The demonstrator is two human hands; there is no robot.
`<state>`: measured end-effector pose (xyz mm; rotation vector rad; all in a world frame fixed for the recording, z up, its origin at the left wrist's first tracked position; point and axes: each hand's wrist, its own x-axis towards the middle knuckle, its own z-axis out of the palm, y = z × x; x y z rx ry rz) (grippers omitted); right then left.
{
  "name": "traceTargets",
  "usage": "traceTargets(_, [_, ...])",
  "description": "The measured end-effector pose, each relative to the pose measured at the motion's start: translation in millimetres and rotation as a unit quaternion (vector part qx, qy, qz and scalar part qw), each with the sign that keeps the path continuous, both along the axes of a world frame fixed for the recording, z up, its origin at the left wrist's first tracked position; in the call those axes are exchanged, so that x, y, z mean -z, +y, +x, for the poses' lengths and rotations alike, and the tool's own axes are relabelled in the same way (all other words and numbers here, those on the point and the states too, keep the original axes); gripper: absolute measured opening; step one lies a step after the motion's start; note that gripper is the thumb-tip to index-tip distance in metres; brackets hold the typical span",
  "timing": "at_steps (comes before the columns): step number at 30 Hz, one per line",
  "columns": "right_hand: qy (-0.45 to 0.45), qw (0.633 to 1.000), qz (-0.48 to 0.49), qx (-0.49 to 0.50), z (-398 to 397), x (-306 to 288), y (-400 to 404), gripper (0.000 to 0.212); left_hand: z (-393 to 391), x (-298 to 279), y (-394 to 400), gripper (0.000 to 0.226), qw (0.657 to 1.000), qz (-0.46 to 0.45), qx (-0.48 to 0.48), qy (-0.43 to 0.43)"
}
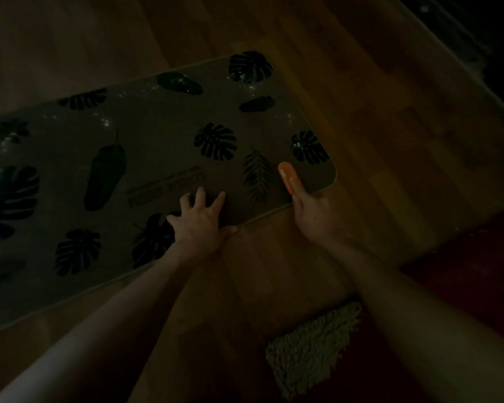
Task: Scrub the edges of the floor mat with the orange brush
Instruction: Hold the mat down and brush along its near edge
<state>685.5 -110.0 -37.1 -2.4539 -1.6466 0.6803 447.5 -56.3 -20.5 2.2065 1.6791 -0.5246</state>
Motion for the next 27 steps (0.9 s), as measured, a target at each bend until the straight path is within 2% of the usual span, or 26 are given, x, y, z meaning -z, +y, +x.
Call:
traceTargets(5, [0.025,0.999,0.020,-0.022,-42,-9,-14,0.062,-9,-1,1,0.088,1.000,-0.005,0.015,-0.019])
traceTargets(8, [0.015,0.997,-0.016,-0.070,-69,-22,-22,0.065,-8,1,1,0.094,1.000,0.010,-0.008,-0.014])
traceTargets(11, [0.085,0.987,-0.074,-0.113,-92,-22,-25,0.065,-12,4,3,0.095,1.000,0.021,0.011,-0.008])
traceTargets(14, [0.099,0.985,-0.050,-0.131,-99,-7,-25,0.066,-14,3,6,0.095,1.000,0.018,0.021,-0.009])
traceTargets(19, [0.049,0.993,-0.033,-0.103,-71,0,-18,0.059,-11,-1,10,0.090,0.999,-0.024,0.024,-0.002])
traceTargets(23, [0.038,0.998,-0.025,-0.051,-50,0,-14,0.059,-35,-12,17,0.088,0.995,-0.092,0.040,-0.012])
traceTargets(27, [0.019,1.000,-0.017,0.001,-41,-6,-10,0.060,-61,-10,2,0.088,0.996,-0.068,-0.060,-0.010])
